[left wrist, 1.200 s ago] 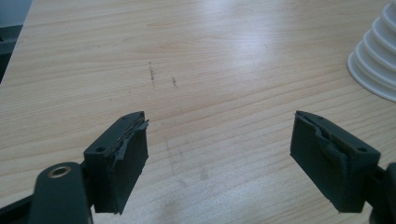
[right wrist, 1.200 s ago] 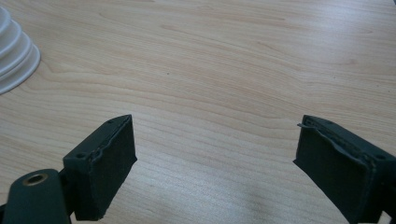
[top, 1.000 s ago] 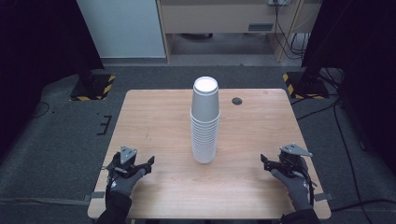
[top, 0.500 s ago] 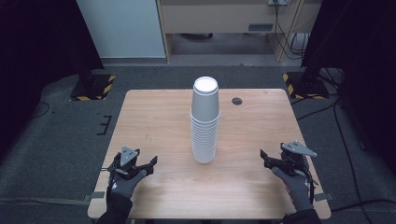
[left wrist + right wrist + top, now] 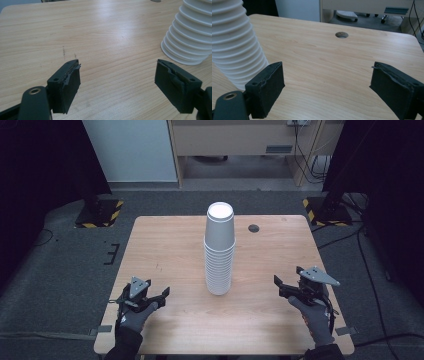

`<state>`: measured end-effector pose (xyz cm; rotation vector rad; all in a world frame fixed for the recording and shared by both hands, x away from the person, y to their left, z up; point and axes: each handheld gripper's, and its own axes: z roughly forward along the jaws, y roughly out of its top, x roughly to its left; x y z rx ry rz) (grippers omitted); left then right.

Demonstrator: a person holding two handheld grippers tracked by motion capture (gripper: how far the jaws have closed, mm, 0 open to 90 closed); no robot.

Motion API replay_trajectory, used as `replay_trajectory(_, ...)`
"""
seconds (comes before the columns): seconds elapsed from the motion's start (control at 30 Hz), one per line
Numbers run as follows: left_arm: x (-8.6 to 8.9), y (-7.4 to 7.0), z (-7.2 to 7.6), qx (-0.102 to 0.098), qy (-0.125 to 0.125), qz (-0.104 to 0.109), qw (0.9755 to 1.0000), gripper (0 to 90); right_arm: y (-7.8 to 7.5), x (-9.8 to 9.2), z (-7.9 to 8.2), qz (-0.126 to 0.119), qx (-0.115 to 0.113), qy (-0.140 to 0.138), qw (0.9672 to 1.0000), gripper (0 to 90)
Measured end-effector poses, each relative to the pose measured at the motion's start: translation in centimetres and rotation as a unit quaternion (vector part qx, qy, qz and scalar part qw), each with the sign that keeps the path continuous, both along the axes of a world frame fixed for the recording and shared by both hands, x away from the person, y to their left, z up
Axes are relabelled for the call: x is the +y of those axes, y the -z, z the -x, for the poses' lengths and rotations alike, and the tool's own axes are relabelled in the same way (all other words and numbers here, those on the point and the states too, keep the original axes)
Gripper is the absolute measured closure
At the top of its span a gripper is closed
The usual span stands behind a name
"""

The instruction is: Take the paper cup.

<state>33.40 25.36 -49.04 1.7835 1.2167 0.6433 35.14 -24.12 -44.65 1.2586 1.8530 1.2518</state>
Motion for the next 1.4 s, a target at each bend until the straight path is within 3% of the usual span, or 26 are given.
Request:
replay_trajectory(0.87, -0.1, 0.0, 0.0, -0.007, 0.004, -0.001, 1.0, 19.0, -5.7, 3.3, -0.1, -0.035, -0.058, -0.032, 0.9972, 12.0)
replay_trajectory(1.4, 0.0, 0.0, 0.0, -0.008, 0.002, 0.002, 1.0, 19.0, -9.5, 4.9, -0.3, -0.057, -0.085, -0.048, 0.9936, 14.2)
